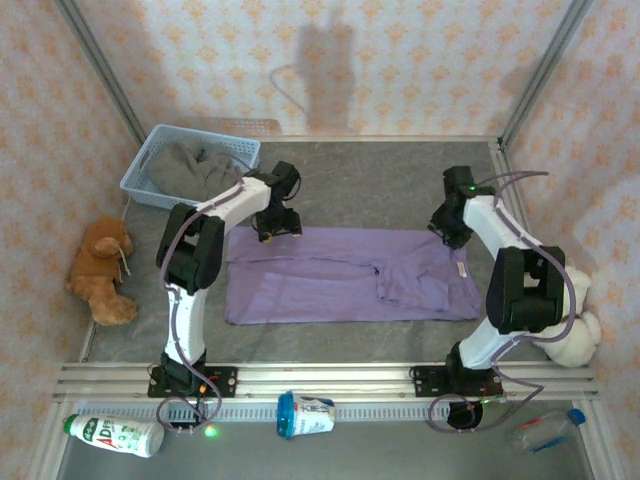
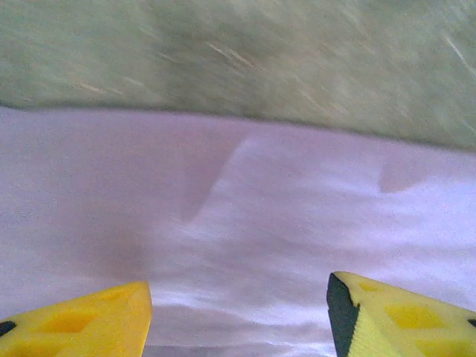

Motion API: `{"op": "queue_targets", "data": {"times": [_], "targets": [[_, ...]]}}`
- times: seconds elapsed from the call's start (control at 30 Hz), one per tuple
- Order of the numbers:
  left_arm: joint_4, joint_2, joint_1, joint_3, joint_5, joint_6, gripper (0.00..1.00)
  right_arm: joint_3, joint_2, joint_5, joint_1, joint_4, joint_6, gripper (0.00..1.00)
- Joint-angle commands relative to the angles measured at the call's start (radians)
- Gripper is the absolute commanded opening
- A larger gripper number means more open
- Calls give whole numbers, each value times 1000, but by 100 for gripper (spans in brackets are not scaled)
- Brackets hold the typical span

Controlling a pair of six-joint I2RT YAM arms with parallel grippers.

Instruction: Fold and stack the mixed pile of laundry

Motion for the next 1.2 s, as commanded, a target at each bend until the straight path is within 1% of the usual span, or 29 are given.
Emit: {"op": "queue_targets", "data": {"times": [0.0,0.1,0.13,0.2,0.23,0.4,0.47,0.57,0.63,0.67,0.7,0.73,0.77,0.8,0.9,1.03,1.17], "targets": [[41,49,-6,-18,43,-47,64,-43,63,-61,-5,86,82,42],[39,103,-5,35,-8,-60,64,-25,130,-69,-5,145,91,43],[31,125,-5,66,-25,-58,64,-5,157,-67,-5,152,88,46],[21,174,-3,126,-58,-60,64,37,207,-49,-5,162,84,48],[14,205,-2,162,-78,-61,64,65,235,-31,-8,159,85,51],[-52,375,20,402,-118,-68,64,203,367,-39,-36,170,70,51],[-96,437,34,514,-112,-65,64,261,406,-52,-40,178,34,52],[-159,497,55,674,-108,-45,64,408,478,-71,-53,121,-22,55],[-166,504,65,751,-64,-9,66,477,485,-81,-55,87,-38,59],[-165,501,67,775,-30,10,69,491,476,-83,-54,76,-40,61],[-174,494,66,803,1,25,75,500,457,-83,-55,64,-40,64],[-180,479,61,816,29,26,78,502,438,-85,-56,50,-44,66],[-179,459,57,812,50,58,79,495,415,-85,-56,40,-47,68],[-174,430,49,796,74,63,79,478,386,-88,-56,33,-49,69],[-118,316,13,685,133,57,79,408,298,-83,-56,-5,-67,70],[50,177,-56,463,235,-33,79,279,177,-29,-55,-74,-96,69],[155,136,-138,355,291,-92,76,134,60,27,-59,-105,-109,68]]}}
